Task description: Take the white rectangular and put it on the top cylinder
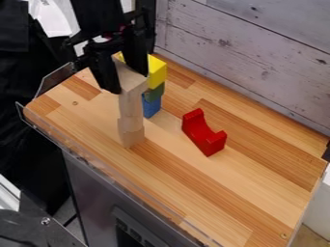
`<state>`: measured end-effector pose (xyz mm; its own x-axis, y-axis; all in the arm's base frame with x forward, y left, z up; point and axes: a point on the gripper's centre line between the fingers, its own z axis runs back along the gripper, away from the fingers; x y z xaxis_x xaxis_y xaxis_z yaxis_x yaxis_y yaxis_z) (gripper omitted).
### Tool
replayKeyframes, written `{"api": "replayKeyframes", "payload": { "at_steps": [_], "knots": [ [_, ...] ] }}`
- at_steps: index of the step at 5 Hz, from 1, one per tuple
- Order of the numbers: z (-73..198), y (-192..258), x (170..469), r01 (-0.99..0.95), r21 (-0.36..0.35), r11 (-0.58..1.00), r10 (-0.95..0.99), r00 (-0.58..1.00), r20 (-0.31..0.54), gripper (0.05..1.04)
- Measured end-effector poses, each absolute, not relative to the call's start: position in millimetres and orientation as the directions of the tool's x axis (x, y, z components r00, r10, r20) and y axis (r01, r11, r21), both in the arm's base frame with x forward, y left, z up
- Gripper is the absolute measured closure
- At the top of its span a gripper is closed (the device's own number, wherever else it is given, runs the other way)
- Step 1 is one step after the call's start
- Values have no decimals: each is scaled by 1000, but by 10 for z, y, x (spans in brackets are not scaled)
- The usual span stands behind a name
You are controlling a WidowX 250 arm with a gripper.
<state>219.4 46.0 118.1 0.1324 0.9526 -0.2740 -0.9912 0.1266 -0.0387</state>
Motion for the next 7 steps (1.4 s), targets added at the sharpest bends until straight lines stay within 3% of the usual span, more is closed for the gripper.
{"api": "replayKeyframes", "payload": {
  "at_steps": [6, 7],
  "knots": [
    [969, 432, 2324, -993, 0, 122, 942, 116, -315, 535],
    [963, 430, 2324, -993, 5, 120, 941, 113, -319, 486]
  ]
}}
